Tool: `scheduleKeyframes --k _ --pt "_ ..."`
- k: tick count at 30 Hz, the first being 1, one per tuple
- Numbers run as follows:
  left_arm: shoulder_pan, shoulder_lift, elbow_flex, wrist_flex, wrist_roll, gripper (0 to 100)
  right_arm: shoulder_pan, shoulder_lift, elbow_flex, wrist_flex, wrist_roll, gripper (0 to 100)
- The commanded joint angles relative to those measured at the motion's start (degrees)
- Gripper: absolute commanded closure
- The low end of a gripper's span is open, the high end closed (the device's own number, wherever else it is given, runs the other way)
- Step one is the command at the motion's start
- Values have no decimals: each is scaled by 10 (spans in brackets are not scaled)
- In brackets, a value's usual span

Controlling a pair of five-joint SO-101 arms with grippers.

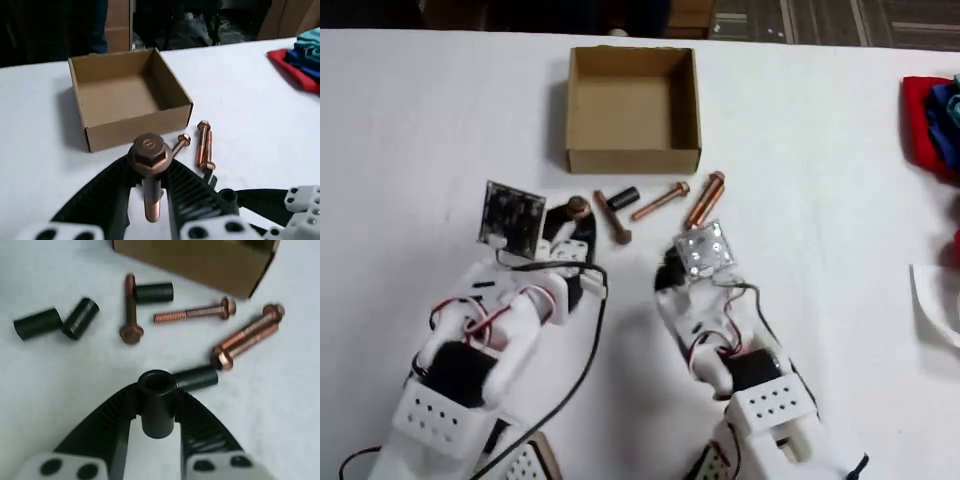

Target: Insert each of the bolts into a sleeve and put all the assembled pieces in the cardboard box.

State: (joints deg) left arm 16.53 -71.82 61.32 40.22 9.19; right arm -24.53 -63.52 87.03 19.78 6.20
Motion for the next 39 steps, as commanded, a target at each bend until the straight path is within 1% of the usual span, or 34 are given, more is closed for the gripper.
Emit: scheduleKeyframes --k 1,3,4,9,11,15,19,22,25,29,36,39 --pt "-4 -15 -12 -53 6 974 -22 -7 -29 -83 -5 978" --pt "-4 -15 -29 -58 14 974 -30 -7 -29 -111 -8 978" --pt "-4 -15 -36 -58 31 974 -34 -8 -29 -121 -10 978" --pt "-3 -6 -67 -62 172 973 -46 -12 -29 -127 -10 978" --pt "-4 24 -77 -74 201 973 -47 -13 -33 -126 -10 978" --pt "-3 109 -125 -109 205 973 -47 -13 -39 -124 -9 978" --pt "15 183 -186 -84 202 973 -47 -40 -40 -113 -8 978" --pt "45 215 -208 -61 201 973 -47 -111 -51 -45 -9 978" --pt "59 222 -208 -57 201 973 -47 -200 -61 24 -10 978" --pt "60 224 -210 -49 201 974 -46 -281 -52 59 -10 978" --pt "60 221 -214 -49 202 974 -46 -290 -31 58 -10 978" --pt "57 221 -241 -41 202 974 -45 -290 -21 57 -10 978"
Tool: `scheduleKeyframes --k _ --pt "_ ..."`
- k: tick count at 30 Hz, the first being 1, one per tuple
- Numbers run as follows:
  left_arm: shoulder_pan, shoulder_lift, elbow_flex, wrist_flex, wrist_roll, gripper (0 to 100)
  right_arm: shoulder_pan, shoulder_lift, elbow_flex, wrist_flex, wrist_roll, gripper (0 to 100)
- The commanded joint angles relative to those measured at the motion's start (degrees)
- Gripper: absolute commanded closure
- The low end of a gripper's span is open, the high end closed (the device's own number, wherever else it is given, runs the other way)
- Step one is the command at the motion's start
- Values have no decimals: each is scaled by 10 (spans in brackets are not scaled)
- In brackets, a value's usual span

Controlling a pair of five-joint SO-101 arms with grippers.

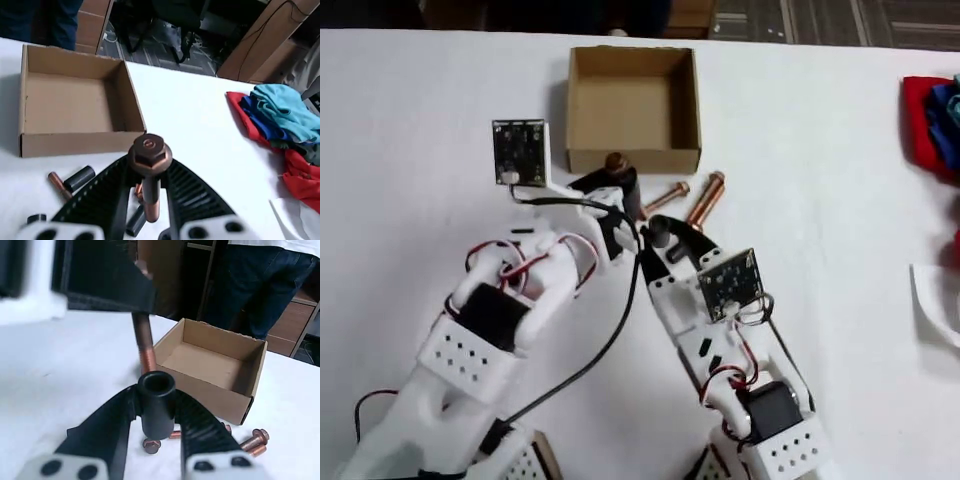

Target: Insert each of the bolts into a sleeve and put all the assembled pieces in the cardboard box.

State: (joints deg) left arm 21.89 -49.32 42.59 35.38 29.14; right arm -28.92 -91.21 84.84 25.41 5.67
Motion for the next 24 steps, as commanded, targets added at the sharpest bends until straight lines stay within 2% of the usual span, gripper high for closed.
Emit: scheduleKeyframes --k 1,8,16,24 --pt "3 -4 -68 14 3 974 -1 -13 7 -2 -4 978" --pt "6 0 -109 77 3 974 -1 -13 41 -49 -2 978" --pt "34 0 -61 74 1 974 -1 16 43 -62 -4 978" --pt "37 1 -15 34 1 974 -2 90 40 -112 -4 978"
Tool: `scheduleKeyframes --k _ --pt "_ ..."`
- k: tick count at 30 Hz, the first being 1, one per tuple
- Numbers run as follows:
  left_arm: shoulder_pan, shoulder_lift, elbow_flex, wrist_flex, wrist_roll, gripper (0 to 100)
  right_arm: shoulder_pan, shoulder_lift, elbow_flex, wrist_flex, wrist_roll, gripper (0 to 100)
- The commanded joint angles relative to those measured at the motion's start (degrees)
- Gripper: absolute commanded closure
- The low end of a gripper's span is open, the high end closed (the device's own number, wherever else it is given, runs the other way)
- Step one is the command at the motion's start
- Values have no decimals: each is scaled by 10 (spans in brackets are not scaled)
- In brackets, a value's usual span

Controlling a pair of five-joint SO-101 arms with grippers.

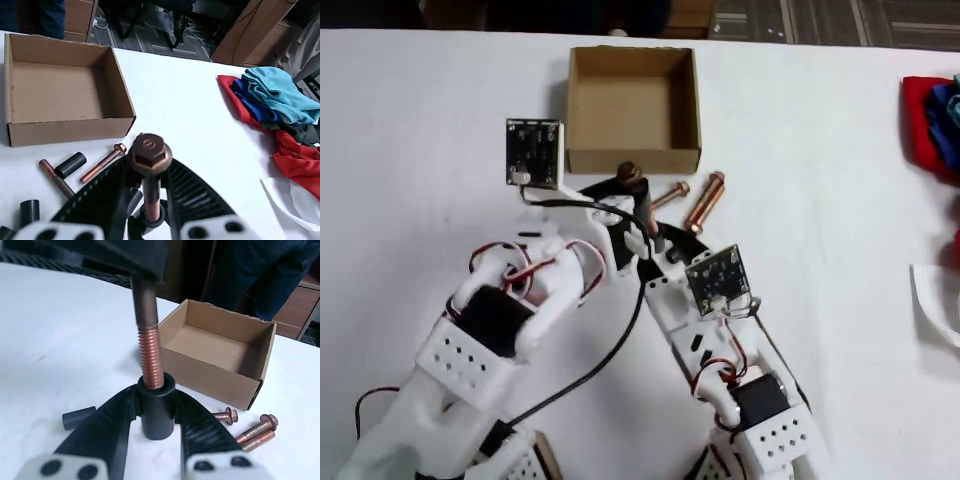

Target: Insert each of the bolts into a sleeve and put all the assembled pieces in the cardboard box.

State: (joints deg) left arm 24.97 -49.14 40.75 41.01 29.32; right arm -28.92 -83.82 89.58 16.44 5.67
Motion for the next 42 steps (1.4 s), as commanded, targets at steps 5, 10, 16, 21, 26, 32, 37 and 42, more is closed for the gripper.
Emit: scheduleKeyframes --k 5,10,16,21,26,32,37,42 --pt "8 -1 40 -47 -25 974 -2 24 -9 -31 -4 978" --pt "50 -1 84 -51 -108 974 -2 29 -18 -26 -4 978" --pt "58 -1 83 -49 -156 973 -2 29 -17 -25 -4 978" --pt "40 -2 54 19 -151 881 -2 29 -17 -17 -3 978" --pt "40 -2 -6 125 -114 739 -2 29 -17 -17 -3 978" --pt "11 -6 -30 152 -142 775 0 29 -11 -8 -4 978" --pt "-70 -6 -96 231 -214 808 3 29 -4 34 0 978" --pt "-250 -2 -84 297 -343 809 88 29 -43 116 0 978"
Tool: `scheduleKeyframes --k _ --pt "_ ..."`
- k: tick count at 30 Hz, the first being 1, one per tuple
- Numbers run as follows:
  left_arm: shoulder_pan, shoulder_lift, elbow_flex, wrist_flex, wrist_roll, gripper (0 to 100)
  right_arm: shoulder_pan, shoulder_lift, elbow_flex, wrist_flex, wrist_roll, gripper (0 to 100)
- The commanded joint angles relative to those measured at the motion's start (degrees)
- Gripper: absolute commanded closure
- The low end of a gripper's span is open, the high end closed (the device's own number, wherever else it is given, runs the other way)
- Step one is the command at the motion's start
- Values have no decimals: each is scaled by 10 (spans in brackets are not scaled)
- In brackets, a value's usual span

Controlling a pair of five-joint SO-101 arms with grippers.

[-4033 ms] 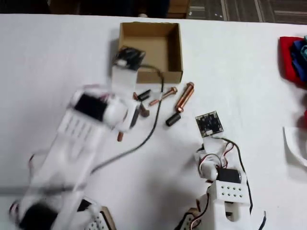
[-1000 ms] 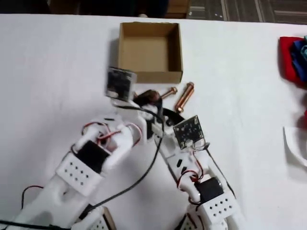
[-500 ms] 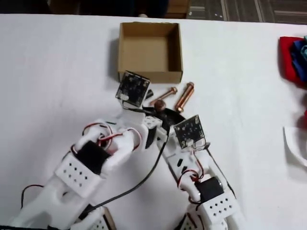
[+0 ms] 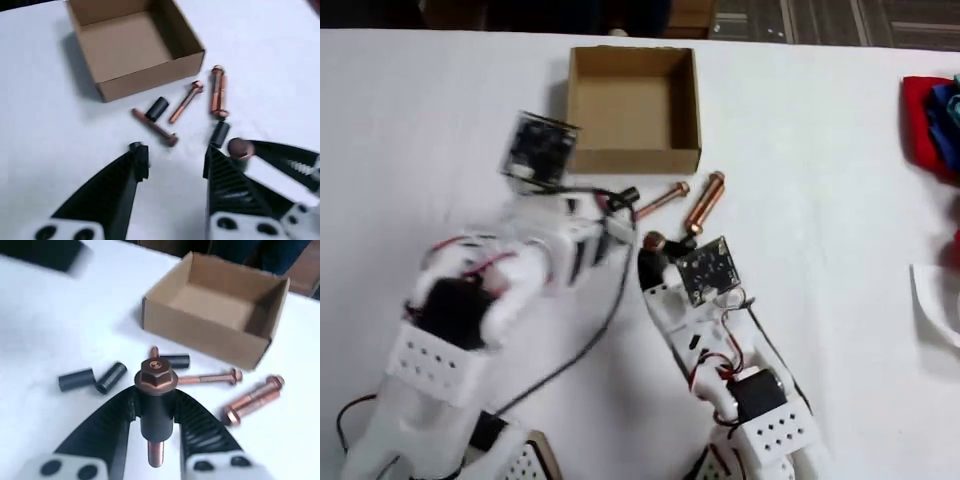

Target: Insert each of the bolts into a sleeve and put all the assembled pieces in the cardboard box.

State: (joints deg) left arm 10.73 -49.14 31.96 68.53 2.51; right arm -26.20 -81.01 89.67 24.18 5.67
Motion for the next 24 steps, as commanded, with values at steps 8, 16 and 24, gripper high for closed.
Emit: scheduleKeyframes --k 8,16,24 --pt "-287 -5 285 -232 -153 812 144 112 -344 182 44 978" --pt "-254 20 388 -392 -152 812 136 575 -771 359 48 978" --pt "-244 355 158 -309 -127 812 138 998 -1334 530 -25 978"
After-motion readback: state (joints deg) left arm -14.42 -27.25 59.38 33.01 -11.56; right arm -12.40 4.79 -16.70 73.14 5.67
